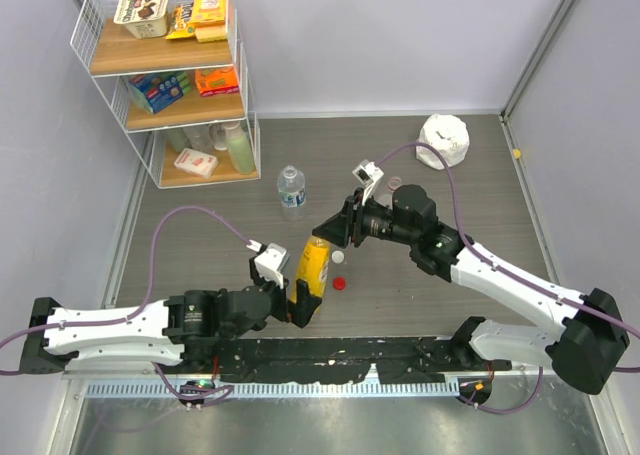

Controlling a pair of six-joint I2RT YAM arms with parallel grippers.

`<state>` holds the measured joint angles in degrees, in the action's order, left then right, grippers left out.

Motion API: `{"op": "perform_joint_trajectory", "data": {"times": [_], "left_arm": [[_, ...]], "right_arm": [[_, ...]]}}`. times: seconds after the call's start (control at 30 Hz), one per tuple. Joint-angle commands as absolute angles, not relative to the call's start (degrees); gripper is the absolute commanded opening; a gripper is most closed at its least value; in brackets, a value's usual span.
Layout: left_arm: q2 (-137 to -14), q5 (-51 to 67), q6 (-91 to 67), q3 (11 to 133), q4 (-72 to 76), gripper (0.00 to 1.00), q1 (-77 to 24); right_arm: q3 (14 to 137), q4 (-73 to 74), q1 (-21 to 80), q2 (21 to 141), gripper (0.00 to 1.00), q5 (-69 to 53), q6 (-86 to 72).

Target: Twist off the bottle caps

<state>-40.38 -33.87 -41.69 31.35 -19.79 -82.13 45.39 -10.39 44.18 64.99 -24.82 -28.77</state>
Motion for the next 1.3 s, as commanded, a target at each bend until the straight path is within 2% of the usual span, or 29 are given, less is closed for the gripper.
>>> {"op": "perform_joint_trajectory", "data": {"times": [0.0,0.4,0.73,1.07,1.27], "left_arm": [[-40.52,-37.35,-43.15,33.58,-20.65,1.0,-82.18],[-40.25,-40.43,-46.41,33.4,-24.52,1.0,-82.27],[-41.83,-40.78,-46.93,33.13,-25.22,1.0,-82.18],[-44.65,-40.61,-46.32,34.01,-25.22,1.0,-82.26],[-44.65,-40.52,-46.23,33.84,-24.96,1.0,-82.18]], "right_arm": [[49.57,-7.73,44.47,62.4,0.02,-17.94,-23.73],[54.49,-5.8,46.14,61.0,0.02,-0.71,-14.86],[52.21,-13.35,51.5,59.33,0.02,17.65,-2.64],[48.78,-22.85,56.16,61.08,0.02,25.75,7.81],[47.99,-25.93,56.34,63.63,0.02,28.39,7.3]]}}
